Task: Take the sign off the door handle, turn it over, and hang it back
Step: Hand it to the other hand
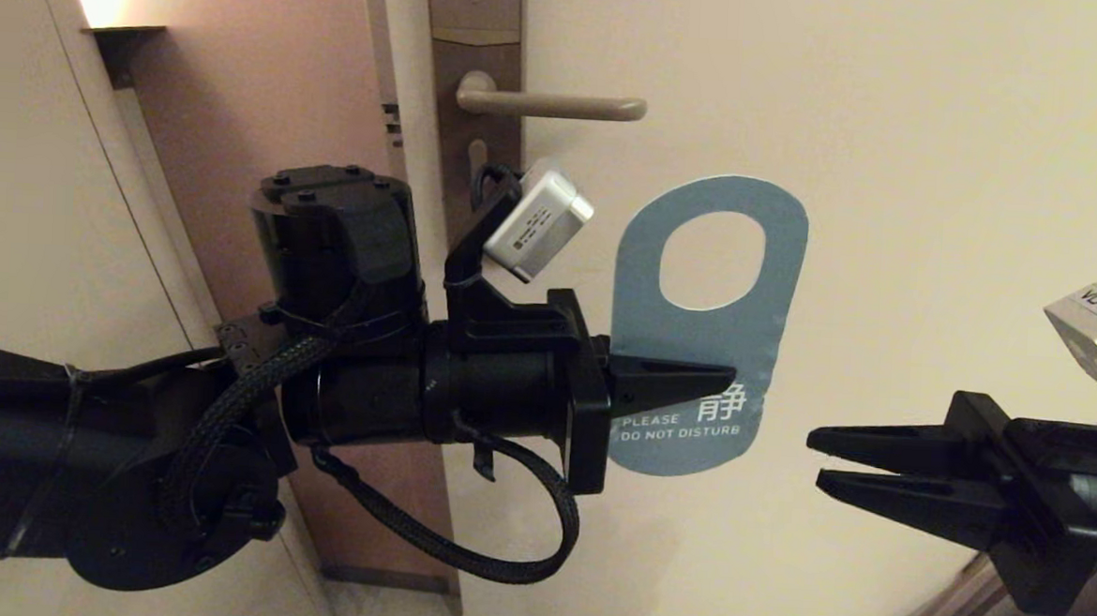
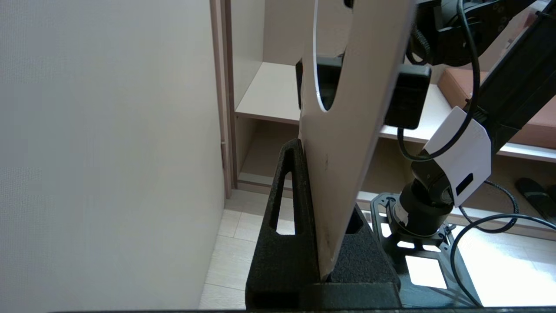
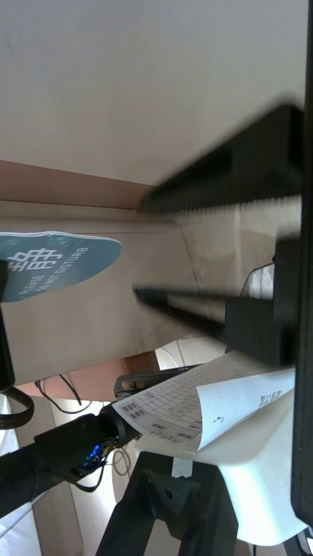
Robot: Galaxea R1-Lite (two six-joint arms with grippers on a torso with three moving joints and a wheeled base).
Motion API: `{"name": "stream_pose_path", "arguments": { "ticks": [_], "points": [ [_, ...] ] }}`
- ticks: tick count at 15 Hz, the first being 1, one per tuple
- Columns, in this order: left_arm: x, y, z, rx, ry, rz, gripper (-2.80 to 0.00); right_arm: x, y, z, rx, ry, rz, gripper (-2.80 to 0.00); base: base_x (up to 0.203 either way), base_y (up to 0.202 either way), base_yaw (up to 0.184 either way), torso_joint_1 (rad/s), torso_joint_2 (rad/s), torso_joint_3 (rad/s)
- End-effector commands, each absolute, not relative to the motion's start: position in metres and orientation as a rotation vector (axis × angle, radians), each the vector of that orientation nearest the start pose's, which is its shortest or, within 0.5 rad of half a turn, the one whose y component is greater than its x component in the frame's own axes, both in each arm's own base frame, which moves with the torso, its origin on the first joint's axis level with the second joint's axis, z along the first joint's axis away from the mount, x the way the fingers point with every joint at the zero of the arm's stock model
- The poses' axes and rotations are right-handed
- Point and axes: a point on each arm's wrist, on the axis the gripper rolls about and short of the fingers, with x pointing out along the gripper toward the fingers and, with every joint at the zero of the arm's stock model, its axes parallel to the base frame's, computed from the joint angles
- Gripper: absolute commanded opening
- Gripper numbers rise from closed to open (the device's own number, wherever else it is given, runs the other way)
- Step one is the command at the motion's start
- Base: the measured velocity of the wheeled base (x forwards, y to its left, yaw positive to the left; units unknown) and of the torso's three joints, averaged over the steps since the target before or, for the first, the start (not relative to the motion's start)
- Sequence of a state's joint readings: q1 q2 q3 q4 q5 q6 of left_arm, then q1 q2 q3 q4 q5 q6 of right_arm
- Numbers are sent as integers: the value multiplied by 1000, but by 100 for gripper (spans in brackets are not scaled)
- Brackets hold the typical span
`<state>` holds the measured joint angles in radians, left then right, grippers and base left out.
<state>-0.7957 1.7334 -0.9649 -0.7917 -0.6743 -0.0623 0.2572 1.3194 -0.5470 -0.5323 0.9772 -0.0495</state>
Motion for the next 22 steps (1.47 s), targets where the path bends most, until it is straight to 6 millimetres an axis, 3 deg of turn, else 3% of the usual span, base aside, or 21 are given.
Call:
{"name": "stream_pose_path", "arguments": {
  "ticks": [1, 8, 14, 22],
  "points": [
    [217, -242, 231, -53, 18, -1474, -280, 184, 68, 198, 51, 219, 1243, 0, 0, 0, 0, 0, 0, 0],
    [217, -242, 229, -52, 24, -1476, -280, 185, 90, 193, 46, 250, 1341, 0, 0, 0, 0, 0, 0, 0],
    [219, -245, 226, -52, 30, -1479, -280, 204, 108, 188, 23, 186, 1387, 0, 0, 0, 0, 0, 0, 0],
    [217, -252, 223, -51, 40, -1497, -280, 206, 130, 195, 10, 159, 1468, 0, 0, 0, 0, 0, 0, 0]
  ]
}}
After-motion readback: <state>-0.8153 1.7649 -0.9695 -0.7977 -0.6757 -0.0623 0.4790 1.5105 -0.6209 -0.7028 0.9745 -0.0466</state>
